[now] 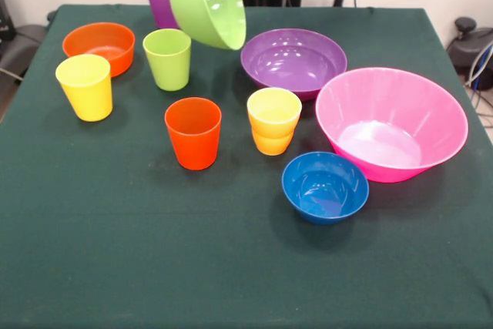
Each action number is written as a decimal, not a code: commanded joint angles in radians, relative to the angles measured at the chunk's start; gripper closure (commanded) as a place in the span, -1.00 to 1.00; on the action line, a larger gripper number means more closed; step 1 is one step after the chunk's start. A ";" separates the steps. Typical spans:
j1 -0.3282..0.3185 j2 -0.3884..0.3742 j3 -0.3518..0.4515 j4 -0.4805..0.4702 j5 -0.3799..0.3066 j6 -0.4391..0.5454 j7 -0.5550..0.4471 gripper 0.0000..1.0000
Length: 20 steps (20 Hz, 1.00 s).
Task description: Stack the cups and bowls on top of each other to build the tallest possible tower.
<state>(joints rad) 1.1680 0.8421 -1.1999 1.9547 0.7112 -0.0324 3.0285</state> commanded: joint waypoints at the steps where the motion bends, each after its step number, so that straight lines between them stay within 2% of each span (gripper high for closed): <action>1: 0.039 -0.005 0.170 -0.051 -0.046 0.097 0.059 1.00; 6: 0.068 0.011 0.196 -0.057 -0.031 0.112 0.077 1.00; 17: 0.043 -0.012 0.281 -0.069 -0.014 0.110 0.091 1.00; 20: 0.056 -0.017 0.297 -0.060 -0.014 0.112 0.093 1.00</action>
<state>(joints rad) 1.2189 0.8017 -1.0760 1.9731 0.7017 -0.0320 3.0285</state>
